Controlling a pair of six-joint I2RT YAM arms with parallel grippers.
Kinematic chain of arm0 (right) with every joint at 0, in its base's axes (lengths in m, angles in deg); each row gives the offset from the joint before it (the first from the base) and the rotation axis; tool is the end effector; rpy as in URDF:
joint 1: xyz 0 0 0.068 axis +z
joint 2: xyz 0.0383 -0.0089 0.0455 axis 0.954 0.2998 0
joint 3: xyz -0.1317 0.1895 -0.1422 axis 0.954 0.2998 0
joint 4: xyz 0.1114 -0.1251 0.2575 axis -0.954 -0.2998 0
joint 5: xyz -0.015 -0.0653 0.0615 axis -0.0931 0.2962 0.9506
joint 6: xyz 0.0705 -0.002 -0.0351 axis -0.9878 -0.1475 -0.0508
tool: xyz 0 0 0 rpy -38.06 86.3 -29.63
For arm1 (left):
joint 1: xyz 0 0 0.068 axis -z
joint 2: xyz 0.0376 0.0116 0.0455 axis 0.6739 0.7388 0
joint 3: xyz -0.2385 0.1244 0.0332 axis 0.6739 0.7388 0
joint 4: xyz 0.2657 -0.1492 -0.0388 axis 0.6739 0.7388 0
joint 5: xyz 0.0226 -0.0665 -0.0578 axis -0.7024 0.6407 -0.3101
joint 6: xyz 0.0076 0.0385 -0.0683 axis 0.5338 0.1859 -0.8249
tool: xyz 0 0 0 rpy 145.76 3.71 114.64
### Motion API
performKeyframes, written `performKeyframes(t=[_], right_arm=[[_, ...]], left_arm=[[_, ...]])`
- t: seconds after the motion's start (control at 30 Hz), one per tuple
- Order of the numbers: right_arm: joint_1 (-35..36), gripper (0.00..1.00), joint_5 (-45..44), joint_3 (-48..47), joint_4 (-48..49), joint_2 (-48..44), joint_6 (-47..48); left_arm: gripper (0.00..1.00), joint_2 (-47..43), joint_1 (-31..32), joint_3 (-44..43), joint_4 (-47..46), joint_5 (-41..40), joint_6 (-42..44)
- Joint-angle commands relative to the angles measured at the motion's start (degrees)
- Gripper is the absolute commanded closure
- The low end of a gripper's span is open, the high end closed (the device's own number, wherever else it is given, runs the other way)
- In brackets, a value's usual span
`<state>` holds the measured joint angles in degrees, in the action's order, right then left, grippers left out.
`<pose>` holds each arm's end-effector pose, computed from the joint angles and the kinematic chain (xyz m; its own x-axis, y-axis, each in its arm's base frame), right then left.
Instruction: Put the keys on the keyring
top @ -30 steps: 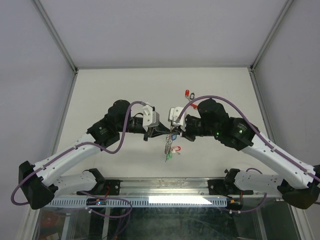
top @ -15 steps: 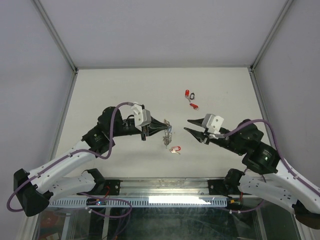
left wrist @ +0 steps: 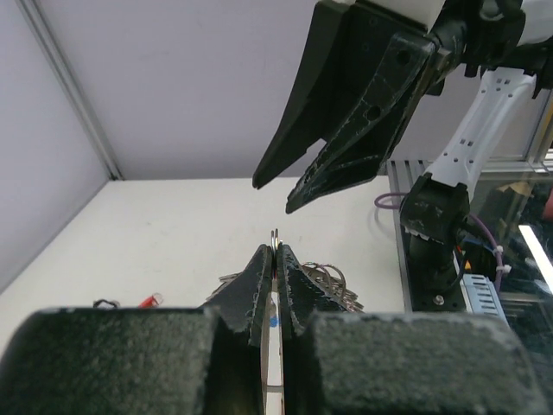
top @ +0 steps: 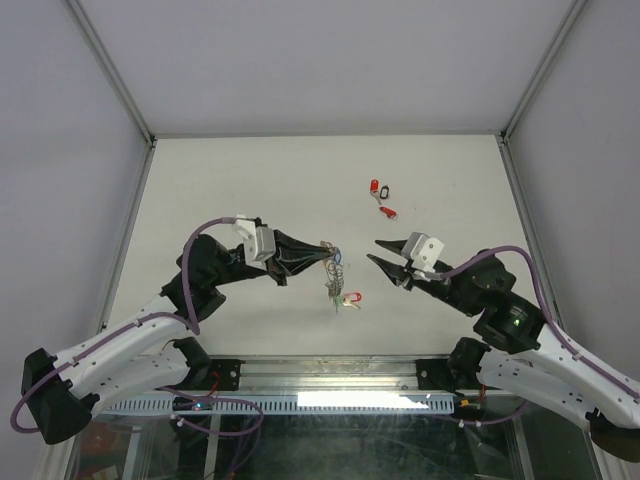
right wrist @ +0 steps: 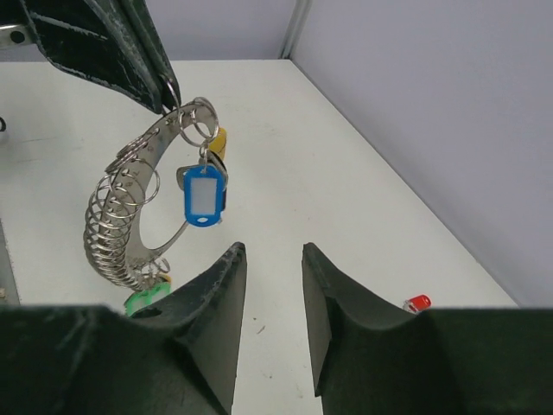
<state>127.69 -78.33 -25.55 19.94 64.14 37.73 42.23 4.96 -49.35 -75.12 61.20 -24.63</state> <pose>0.1222 0.1799 0.3543 0.3125 -0.2106 -0.9263 -0.7823 0.4961 -0.3767 0.1630 -0.2287 0.3348 0.1563 -0.1241 -0.9799 0.9700 0.2063 0.1286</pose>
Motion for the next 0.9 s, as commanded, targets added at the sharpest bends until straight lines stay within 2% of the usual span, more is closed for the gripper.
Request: performKeyframes(t=[0.0, 0.23, 0.33, 0.43, 0.87], right_arm=[[0.32, 0.66, 5.08, -0.57, 5.74, 0.27, -1.21], [0.3, 0.7, 18.82, 1.04, 19.35, 3.38, -8.93], [0.32, 0.73, 21.91, 1.18, 24.58, 5.67, -10.32], [0.32, 0.76, 23.73, 0.79, 27.53, 7.36, -10.57], [0.3, 0.76, 25.69, 0.62, 31.71, 10.25, -11.47]], left_arm=[[1.0, -2.09, 0.63, 0.49, -9.33, 0.73, -0.61], [1.0, -1.8, 0.66, 0.94, -13.35, 3.56, -1.76], [1.0, -1.8, 0.59, 1.36, -15.62, 4.71, -2.61], [1.0, -2.04, 0.65, 1.61, -16.61, 5.21, -2.93], [1.0, -1.37, 0.58, 1.2, -17.44, 10.06, -3.47]])
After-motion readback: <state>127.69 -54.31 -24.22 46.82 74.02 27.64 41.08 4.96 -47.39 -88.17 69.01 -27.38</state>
